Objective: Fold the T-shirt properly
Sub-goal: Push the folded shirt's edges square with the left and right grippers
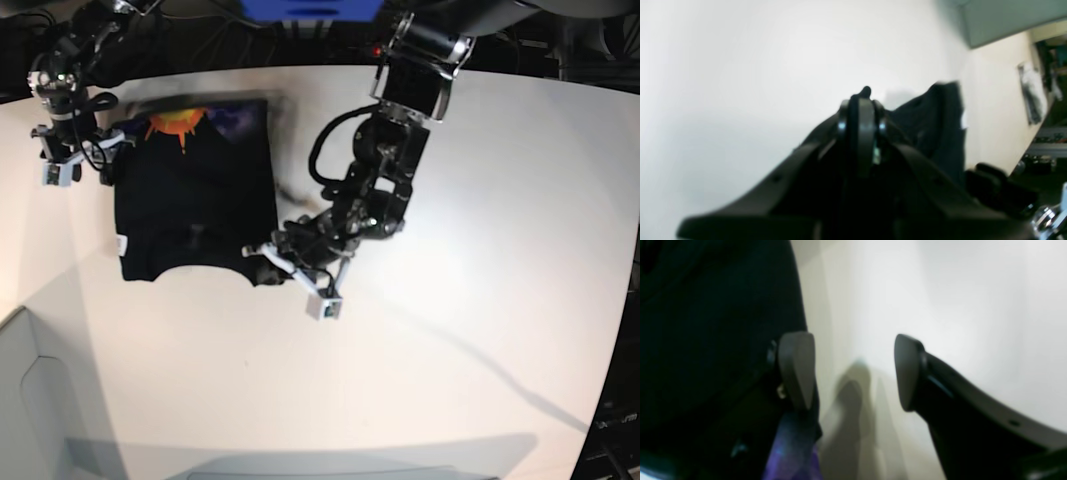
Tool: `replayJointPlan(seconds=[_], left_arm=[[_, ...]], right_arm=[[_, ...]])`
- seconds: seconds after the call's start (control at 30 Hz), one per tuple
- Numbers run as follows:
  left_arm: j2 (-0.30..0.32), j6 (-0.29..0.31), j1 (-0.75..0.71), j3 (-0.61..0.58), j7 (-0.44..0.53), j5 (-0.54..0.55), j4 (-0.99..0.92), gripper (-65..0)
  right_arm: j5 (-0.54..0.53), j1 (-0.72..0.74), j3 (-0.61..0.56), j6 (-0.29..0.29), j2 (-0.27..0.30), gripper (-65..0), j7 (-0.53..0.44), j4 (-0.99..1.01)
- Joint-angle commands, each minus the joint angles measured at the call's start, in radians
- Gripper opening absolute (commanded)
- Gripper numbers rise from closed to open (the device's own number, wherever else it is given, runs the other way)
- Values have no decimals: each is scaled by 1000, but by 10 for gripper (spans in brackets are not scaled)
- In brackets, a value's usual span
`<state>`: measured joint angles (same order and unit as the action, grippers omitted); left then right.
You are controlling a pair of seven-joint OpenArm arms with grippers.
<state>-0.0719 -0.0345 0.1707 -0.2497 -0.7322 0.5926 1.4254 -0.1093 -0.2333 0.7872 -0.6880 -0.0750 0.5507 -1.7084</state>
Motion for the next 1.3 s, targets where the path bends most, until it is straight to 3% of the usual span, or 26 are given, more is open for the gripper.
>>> replayJointPlan(seconds=[0.0, 0.17, 0.43, 0.63, 0.77, 0.97, 1.27], left_arm=[[-4, 3, 8, 0, 15, 13, 27, -650], [28, 3, -50, 2, 26, 13, 25, -650], [22, 9, -41, 2, 29, 10, -62, -650], [22, 9, -9, -7, 116, 11, -140, -650], [22, 9, -7, -4, 124, 11, -174, -650], [25, 9, -7, -4, 124, 11, -177, -650], [28, 9, 5, -1, 121, 5, -179, -650]], right_arm=[[-14, 2, 2, -10, 4, -269, -22, -18], [-14, 5, -1, -10, -3, -269, -22, -18], [-16, 2, -30, -10, -3, -268, -25, -38], [-17, -27, -33, -10, -47, -266, -22, -210], [-17, -110, -170, -10, -82, -268, -25, -295], [-17, -214, -415, -10, -82, -269, -33, -293], [-11, -265, -466, -10, -82, -270, -33, -164]])
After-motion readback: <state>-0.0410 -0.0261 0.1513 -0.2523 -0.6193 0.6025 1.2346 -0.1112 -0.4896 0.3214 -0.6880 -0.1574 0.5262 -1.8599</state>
